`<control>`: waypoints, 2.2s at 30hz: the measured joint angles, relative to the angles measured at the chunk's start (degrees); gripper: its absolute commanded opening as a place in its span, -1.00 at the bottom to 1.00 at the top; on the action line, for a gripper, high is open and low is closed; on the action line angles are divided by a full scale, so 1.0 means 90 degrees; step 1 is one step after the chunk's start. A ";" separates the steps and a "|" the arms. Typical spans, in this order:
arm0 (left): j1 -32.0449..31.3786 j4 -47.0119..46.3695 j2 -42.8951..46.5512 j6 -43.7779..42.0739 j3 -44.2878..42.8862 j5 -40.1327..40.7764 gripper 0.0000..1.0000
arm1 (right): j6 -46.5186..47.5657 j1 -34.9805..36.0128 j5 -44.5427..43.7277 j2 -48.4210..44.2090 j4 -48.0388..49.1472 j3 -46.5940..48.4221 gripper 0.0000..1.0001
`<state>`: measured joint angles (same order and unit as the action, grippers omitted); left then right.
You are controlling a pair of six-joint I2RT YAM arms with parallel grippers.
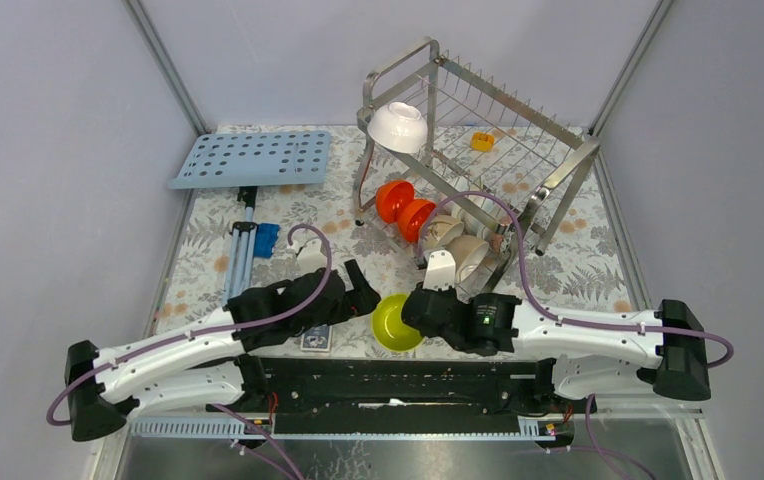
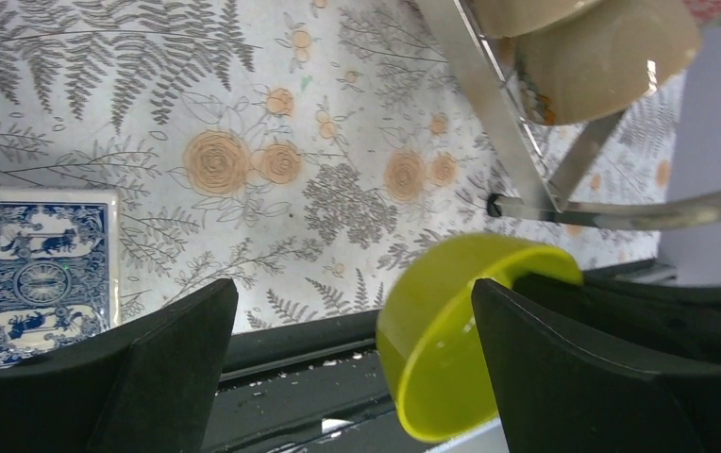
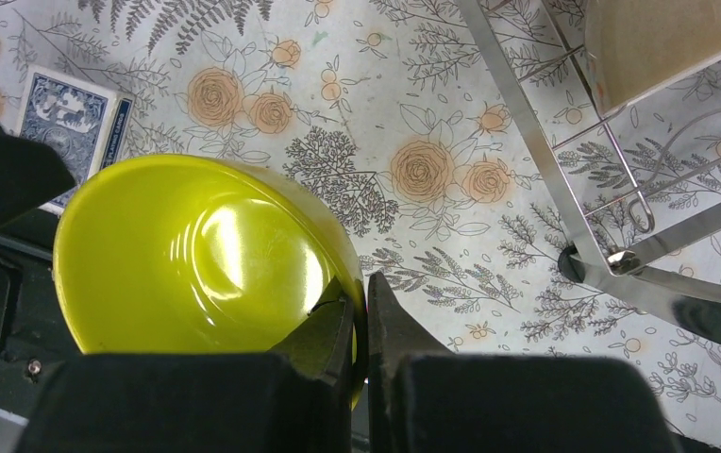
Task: Unload the bowls from the dish rack
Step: Place the bowl at the center of the board.
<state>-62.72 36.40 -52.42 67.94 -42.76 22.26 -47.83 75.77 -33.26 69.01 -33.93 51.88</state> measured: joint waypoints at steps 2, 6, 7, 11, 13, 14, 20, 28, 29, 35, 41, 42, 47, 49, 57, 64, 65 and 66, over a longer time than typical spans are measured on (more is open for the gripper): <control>-0.0002 -0.0100 0.0211 -0.0083 0.0056 -0.0083 0.97 | -0.0109 -0.0002 -0.0058 0.0100 0.0005 0.0000 -1.00; -0.0005 -0.0323 0.0248 -0.0313 0.0114 -0.0318 0.81 | -0.0265 -0.0007 -0.0143 0.0260 0.0012 0.0000 -1.00; -0.0005 -0.0362 0.0185 -0.0367 0.0114 -0.0384 0.75 | -0.0289 -0.0017 -0.0158 0.0301 0.0022 0.0000 -1.00; -0.0005 -0.0459 -0.0182 -0.0651 0.0114 -0.0670 0.46 | -0.0340 -0.0102 -0.0168 0.0389 0.0117 -0.0027 -1.00; -0.0005 -0.0491 -0.0396 -0.0782 0.0114 -0.0806 0.37 | -0.0345 -0.0148 -0.0163 0.0389 0.0158 -0.0049 -1.00; -0.0005 -0.0508 -0.0486 -0.0835 0.0114 -0.0850 0.34 | -0.0347 -0.0163 -0.0163 0.0389 0.0170 -0.0049 -1.00; -0.0005 -0.0549 -0.0869 -0.1039 0.0114 -0.1032 0.12 | -0.0364 -0.0189 -0.0151 0.0389 0.0199 -0.0049 -1.00; -0.0005 -0.0714 -0.0869 -0.1115 0.0114 -0.1030 -0.53 | -0.0413 -0.0189 -0.0124 0.0389 0.0204 -0.0051 -1.00; -0.0010 -0.0758 -0.0872 -0.1127 0.0114 -0.1025 -0.57 | -0.0420 -0.0189 -0.0119 0.0389 0.0231 -0.0051 -1.00; -0.0041 -0.0811 -0.1032 -0.1217 0.0112 -0.0993 -0.88 | -0.0454 -0.0219 -0.0046 0.0534 0.0301 -0.0046 -1.00; -0.0075 -0.0767 -0.1149 -0.1290 0.0114 -0.0986 -1.00 | -0.0444 -0.0219 0.0005 0.0624 0.0313 -0.0046 -1.00; -0.0075 -0.0767 -0.1149 -0.1292 0.0112 -0.0988 -1.00 | -0.0444 -0.0219 0.0007 0.0624 0.0313 -0.0046 -1.00; -0.0075 -0.0753 -0.1146 -0.1292 0.0114 -0.0988 -1.00 | -0.0420 -0.0219 0.0039 0.0624 0.0328 -0.0046 -0.63; -0.0075 -0.0741 -0.1146 -0.1292 0.0114 -0.0986 -1.00 | -0.0374 -0.0219 0.0090 0.0624 0.0345 -0.0046 -0.33; -0.0061 -0.0680 -0.1124 -0.1190 0.0117 -0.0896 -1.00 | -0.0233 -0.0219 0.0423 0.0622 0.0525 -0.0019 0.43; -0.0053 -0.0454 -0.1083 -0.1207 0.0044 -0.0551 -1.00 | 0.0231 -0.0219 0.0755 0.0393 0.0335 0.0316 0.84; -0.0032 -0.0350 -0.1073 -0.1224 -0.0007 -0.0457 -1.00 | 0.0440 -0.0219 0.0831 0.0306 0.0221 0.0449 0.84; 0.0012 -0.0236 -0.1059 -0.1258 -0.0075 -0.0374 -1.00 | 0.0627 -0.0219 0.0874 0.0226 0.0121 0.0597 0.82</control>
<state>-62.61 34.28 -61.95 56.62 -43.44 18.90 -42.19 73.80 -25.39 71.05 -32.84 57.25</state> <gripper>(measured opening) 0.092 0.917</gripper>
